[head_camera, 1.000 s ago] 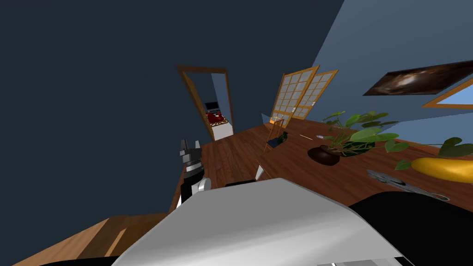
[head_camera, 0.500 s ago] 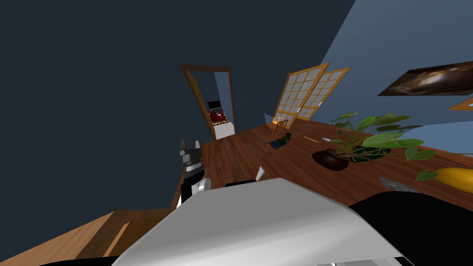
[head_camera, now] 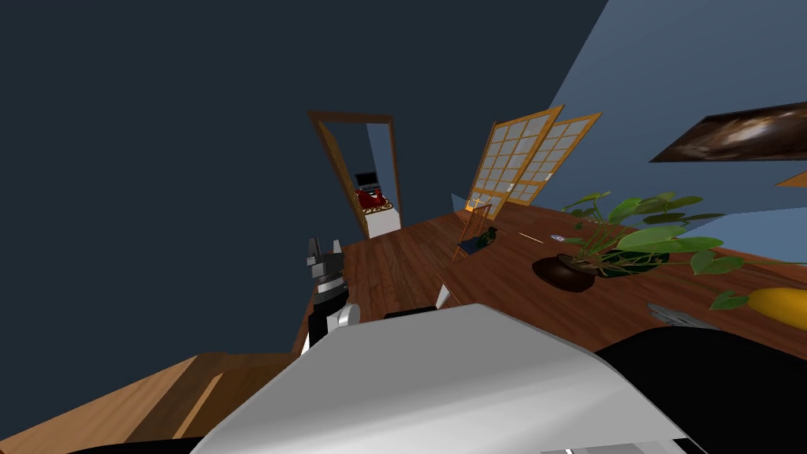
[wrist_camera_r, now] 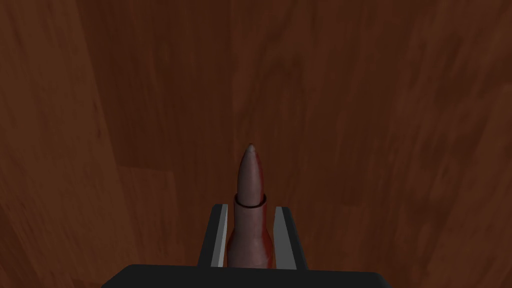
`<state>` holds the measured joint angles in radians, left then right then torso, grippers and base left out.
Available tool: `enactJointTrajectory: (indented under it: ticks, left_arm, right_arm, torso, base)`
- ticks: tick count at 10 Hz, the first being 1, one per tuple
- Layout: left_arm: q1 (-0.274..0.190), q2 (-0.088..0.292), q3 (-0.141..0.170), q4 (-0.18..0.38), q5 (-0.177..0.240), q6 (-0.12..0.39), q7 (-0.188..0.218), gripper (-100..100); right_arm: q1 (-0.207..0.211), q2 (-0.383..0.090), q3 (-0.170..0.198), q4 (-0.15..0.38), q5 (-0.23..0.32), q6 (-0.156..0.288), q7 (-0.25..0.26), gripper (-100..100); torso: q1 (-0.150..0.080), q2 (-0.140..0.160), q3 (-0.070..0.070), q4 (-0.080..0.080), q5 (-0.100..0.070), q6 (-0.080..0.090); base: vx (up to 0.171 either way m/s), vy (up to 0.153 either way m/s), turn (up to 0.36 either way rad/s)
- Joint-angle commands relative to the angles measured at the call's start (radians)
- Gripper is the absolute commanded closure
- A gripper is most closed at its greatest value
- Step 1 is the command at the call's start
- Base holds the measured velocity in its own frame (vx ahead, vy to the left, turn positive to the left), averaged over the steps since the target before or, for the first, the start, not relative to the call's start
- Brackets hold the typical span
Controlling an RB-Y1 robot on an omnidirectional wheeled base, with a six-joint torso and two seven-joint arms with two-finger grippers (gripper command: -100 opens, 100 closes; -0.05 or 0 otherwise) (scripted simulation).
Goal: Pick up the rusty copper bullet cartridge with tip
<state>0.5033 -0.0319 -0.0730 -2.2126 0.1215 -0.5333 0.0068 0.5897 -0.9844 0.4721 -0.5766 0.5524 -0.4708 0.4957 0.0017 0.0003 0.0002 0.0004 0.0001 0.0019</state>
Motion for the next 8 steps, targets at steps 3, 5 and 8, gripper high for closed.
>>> enactJointTrajectory:
  ticks: [3, 5, 8]
  left_arm:
    - [0.0, 0.0, 0.0, 0.0, 0.0, 0.0, 0.0, 0]
    - [0.0, 0.0, 0.0, 0.0, 0.0, 0.0, 0.0, 0]
    - [0.0, 0.0, 0.0, 0.0, 0.0, 0.0, 0.0, 0]
  right_arm:
    - [0.0, 0.0, 0.0, 0.0, 0.0, 0.0, 0.0, 0]
    - [0.024, -0.047, -0.01, -0.016, -0.008, -0.031, -0.006, 100]
    - [0.028, -0.049, -0.005, -0.032, -0.007, -0.017, -0.016, 0]
  torso:
    - [0.0, 0.0, 0.0, 0.0, 0.0, 0.0]
    - [0.004, -0.001, -0.001, 0.0, 0.001, 0.0]
    - [0.003, -0.001, 0.0, 0.0, 0.001, 0.0]
  base:
    - [0.0, 0.0, 0.0]
    - [0.03, 0.08, -0.083]
    - [0.007, 0.03, -0.012]
